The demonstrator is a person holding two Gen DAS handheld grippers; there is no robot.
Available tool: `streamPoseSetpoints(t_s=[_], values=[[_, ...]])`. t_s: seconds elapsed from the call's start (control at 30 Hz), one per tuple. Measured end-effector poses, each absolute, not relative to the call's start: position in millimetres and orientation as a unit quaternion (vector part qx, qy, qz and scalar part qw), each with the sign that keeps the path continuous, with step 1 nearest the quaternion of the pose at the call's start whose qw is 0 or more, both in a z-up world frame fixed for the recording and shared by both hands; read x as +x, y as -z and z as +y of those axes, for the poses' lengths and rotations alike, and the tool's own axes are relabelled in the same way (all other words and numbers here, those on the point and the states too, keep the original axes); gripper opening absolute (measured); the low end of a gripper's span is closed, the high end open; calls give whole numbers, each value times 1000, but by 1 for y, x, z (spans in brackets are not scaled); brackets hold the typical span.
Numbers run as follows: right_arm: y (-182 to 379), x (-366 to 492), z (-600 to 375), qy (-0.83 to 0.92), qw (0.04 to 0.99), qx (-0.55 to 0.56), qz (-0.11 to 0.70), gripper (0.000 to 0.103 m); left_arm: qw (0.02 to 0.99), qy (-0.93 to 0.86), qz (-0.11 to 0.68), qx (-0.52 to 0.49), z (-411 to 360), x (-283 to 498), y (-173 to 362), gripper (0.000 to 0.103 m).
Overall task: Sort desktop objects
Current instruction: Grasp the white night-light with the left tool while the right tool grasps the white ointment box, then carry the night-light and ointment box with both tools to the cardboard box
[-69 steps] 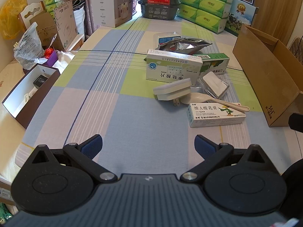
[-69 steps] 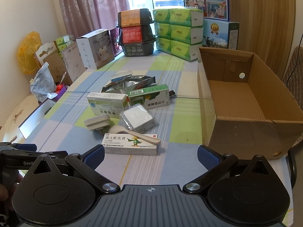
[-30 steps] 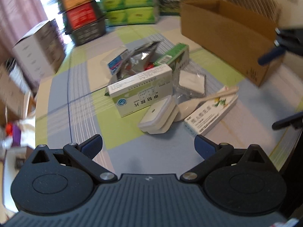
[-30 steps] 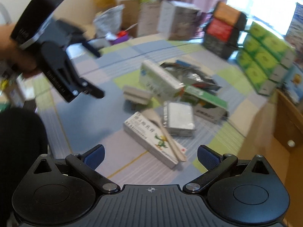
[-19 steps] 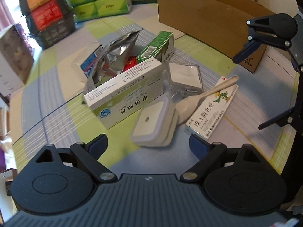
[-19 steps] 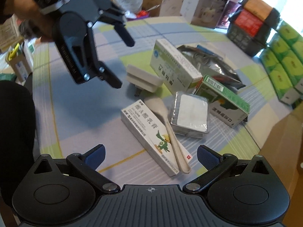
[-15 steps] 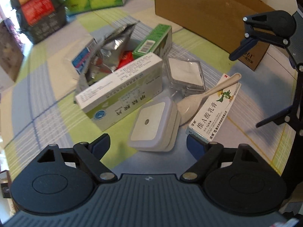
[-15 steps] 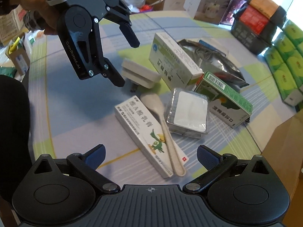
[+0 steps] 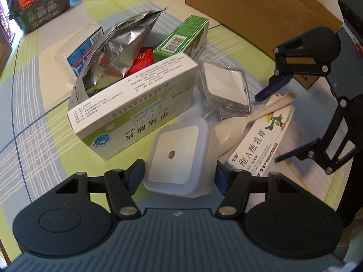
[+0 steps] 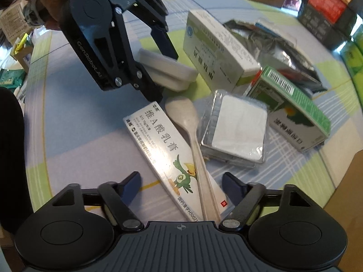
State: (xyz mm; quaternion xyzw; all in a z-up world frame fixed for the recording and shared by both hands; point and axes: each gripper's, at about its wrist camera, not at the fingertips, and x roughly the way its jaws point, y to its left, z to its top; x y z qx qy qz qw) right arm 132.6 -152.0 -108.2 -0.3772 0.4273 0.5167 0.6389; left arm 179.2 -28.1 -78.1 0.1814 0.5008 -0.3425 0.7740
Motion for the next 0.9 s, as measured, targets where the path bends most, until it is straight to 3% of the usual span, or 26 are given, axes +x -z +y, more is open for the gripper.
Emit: streamPoseSetpoints(t_s=[0.1, 0.2, 0.3, 0.7, 0.9], values=[[107, 136, -154, -515, 642, -363, 436, 66, 776, 340, 500, 180, -28, 177, 79, 59], [105, 136, -158, -510, 646, -352, 445, 52, 780, 330, 504, 172, -27, 175, 78, 59], [103, 132, -161, -502, 652, -350, 448, 46, 783, 321, 506, 167, -27, 171, 77, 59], [91, 103, -173, -463, 676, -310, 482, 37, 794, 278, 518, 154, -21, 143, 74, 59], [79, 74, -203, -384, 727, -229, 521, 36, 799, 276, 510, 157, -23, 123, 72, 58]])
